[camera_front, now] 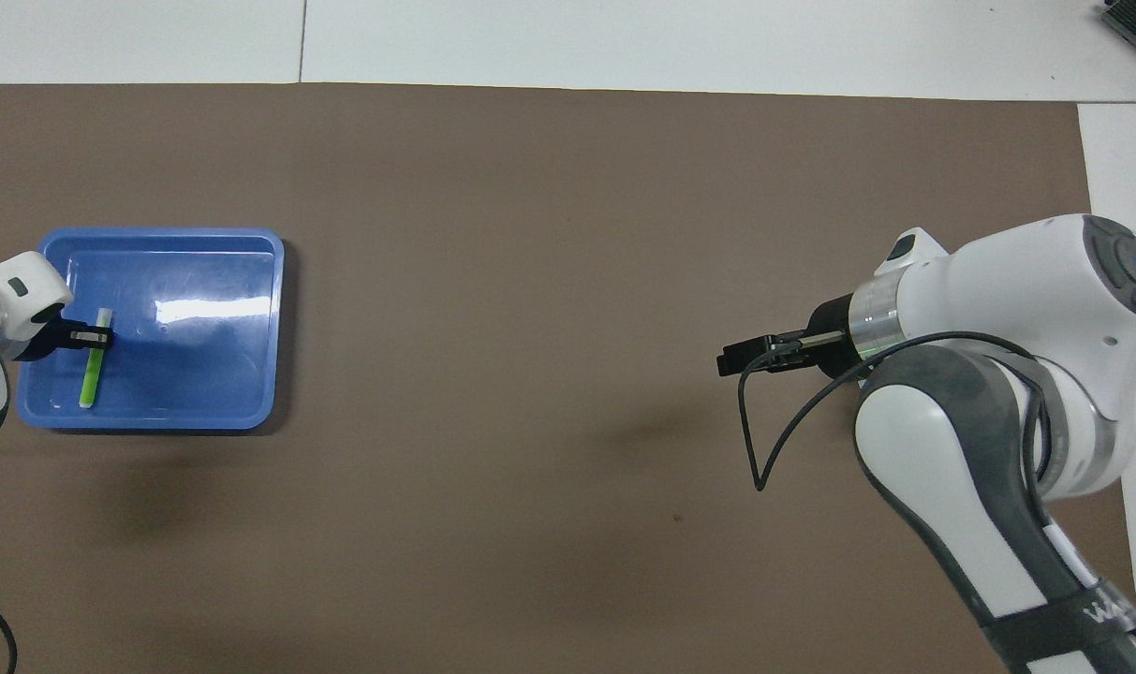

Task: Transfer and insert pens with both arms
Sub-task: 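Grasp the green pen with the left gripper while the right gripper returns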

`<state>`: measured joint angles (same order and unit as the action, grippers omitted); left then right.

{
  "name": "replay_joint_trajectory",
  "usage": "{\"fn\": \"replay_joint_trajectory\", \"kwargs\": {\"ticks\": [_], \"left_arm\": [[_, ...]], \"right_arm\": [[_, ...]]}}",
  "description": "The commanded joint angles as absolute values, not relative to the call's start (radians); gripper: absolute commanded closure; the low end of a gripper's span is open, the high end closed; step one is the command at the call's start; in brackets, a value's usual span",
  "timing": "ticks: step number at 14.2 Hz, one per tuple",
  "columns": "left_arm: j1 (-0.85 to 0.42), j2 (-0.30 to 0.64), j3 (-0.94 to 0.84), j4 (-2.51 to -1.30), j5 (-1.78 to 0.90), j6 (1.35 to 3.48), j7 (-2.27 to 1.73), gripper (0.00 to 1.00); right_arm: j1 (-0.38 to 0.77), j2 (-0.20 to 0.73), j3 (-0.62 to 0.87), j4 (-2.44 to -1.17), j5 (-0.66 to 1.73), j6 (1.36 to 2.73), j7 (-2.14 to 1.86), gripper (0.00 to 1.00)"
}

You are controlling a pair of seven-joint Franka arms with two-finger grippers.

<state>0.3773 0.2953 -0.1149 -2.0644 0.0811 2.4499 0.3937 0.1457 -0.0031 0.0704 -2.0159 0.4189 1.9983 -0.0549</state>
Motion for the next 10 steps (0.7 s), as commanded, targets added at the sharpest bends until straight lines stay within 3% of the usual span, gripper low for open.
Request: {"fn": "replay_joint_trajectory", "kwargs": {"ticks": [1,5,10], "left_arm": [[0.373,0.322,-0.130,-2.030,0.081,2.400,0.362,1.00],[0.316,0.289,-0.133,-1.902,0.080,2.150,0.221,1.00],[0.276,0.201,-0.140,-1.891,-0.070,2.025,-0.053,1.00]], "right_arm": [[0.175,-0.017,0.072,-2.014,0.445,2.002,0.030,0.00],[0.218,-0.017,0.072,-2.016,0.484,2.045,0.119,0.00],[0.256,-0.017,0.072,-2.016,0.563,2.082,0.293,0.00]]}}
